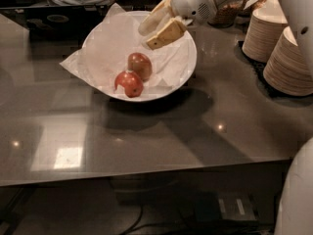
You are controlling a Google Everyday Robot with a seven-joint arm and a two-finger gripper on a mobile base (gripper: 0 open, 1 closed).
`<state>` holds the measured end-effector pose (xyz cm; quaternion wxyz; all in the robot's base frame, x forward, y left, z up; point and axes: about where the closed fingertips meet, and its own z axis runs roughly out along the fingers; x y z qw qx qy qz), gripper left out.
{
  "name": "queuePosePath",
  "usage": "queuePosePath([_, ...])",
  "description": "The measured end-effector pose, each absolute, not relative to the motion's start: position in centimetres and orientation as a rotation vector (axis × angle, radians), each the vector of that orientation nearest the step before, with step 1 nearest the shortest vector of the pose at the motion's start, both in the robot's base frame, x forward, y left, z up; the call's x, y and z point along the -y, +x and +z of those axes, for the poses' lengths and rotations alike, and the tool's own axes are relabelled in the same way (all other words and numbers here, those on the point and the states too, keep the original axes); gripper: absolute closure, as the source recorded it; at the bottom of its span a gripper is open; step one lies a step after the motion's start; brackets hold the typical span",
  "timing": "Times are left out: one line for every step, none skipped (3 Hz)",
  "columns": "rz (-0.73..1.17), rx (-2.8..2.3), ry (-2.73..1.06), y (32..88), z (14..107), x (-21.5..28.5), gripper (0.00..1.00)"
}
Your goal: Pick apple from white bowl
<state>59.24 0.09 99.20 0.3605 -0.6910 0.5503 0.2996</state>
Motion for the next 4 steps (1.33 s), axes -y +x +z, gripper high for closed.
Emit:
queuePosePath([0.782, -1.434, -1.811, 60.1, 97.6, -0.9, 0.85])
queuePosePath([0.803, -1.465, -1.845, 60.5, 95.3, -1.4, 0.84])
queuePosePath([0.823, -1.495, -1.874, 60.6, 93.3, -1.8, 0.66])
queuePosePath([0.834, -1.508, -1.891, 60.3, 92.3, -2.0, 0.54])
